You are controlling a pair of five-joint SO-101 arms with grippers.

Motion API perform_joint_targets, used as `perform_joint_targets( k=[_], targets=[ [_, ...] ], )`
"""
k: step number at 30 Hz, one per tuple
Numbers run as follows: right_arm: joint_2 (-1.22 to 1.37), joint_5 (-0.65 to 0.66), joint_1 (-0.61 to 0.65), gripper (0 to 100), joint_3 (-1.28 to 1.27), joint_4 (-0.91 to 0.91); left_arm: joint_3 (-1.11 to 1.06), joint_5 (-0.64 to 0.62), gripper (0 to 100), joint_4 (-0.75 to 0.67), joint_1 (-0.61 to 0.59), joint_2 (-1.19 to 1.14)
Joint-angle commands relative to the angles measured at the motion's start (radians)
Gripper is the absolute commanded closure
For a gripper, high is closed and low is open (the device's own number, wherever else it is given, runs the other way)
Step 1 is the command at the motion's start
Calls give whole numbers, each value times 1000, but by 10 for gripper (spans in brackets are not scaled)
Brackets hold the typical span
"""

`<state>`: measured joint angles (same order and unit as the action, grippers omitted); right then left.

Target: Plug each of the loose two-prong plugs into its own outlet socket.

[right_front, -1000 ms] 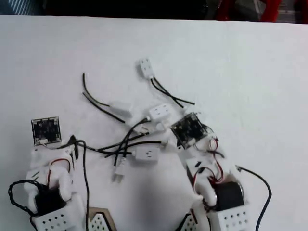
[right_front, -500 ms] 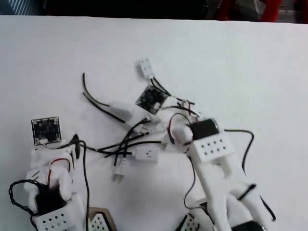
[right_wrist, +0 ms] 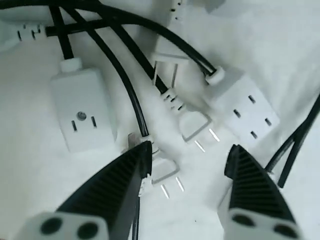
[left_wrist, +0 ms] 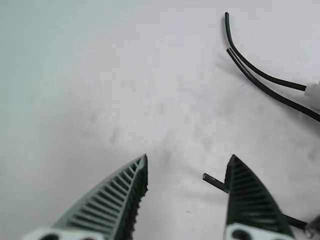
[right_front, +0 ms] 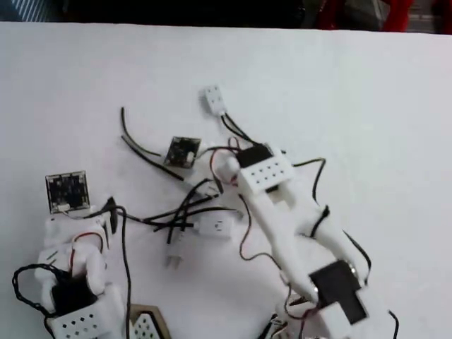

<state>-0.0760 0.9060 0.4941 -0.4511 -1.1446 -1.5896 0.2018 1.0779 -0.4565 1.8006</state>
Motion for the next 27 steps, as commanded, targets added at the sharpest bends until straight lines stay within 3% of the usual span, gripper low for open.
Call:
perform_joint_targets(
  k=[1,16,27],
  targets=[
    [82,8,10,751,118,-5,6,-8,742,-18,-10,10],
    [446,84,18,751,324,-8,-6,-8,741,-18,-10,10],
    [375,74,27,751,376,-143,-6,-8,741,-18,-10,10]
  ],
)
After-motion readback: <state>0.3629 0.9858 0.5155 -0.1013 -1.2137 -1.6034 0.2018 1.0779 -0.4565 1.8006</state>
